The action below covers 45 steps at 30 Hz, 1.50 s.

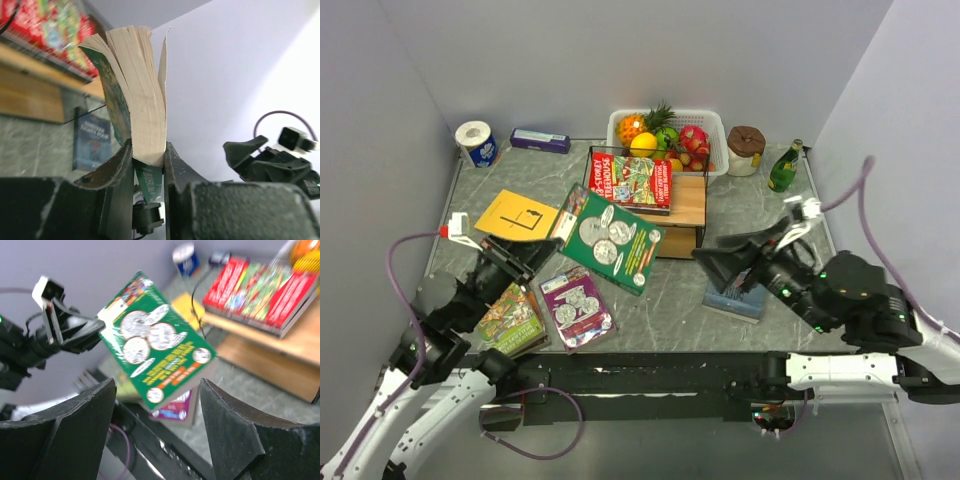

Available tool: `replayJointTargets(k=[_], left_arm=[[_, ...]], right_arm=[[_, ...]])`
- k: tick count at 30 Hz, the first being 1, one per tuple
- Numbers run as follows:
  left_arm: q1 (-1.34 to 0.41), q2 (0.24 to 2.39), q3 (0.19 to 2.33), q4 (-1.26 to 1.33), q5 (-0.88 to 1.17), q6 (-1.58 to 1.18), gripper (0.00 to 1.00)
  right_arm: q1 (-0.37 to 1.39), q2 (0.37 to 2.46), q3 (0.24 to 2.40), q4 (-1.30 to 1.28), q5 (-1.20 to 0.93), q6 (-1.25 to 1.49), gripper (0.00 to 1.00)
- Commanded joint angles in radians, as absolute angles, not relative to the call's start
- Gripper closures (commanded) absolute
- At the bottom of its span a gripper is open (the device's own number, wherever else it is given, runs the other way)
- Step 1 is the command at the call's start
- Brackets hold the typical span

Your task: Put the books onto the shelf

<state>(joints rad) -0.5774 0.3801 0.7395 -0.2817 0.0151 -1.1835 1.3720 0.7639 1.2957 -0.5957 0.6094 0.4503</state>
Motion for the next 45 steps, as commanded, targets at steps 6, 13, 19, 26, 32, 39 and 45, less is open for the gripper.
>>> replayJointTargets(k=[6,13,19,26,32,39,45], left_arm=[[-0.578,0.725,0.965,0.078,0.035,-1.097,0.99],[-0.575,0.986,1.020,0.331,-0.029,-1.032,0.99],[-0.532,1.107,1.040,0.501,-0.051,-1.026,0.99],[-0.459,1.160,0.979,0.650,-0.008,-1.121,0.99],[-0.411,1.219,0.965,0.707,0.046,-1.187,0.99],[-0.411,1.284,0.859,0.791,0.107,-1.252,0.99],[-0.417,1.296,0.787,0.776,0.080,-1.255,0.99]], right_arm=[[1.371,0.761,1.231,-0.476,0.715,0.312,0.25],[1.367,0.778,1.144,-0.287,0.761,0.207,0.25],[1.361,0.733,1.085,-0.167,0.770,0.164,0.25],[1.355,0.739,1.060,-0.152,0.764,0.150,0.25],[1.342,0.775,1.045,-0.127,0.756,0.143,0.25],[1.310,0.776,1.012,-0.104,0.744,0.143,0.25],[1.281,0.788,1.009,-0.109,0.713,0.160,0.25]])
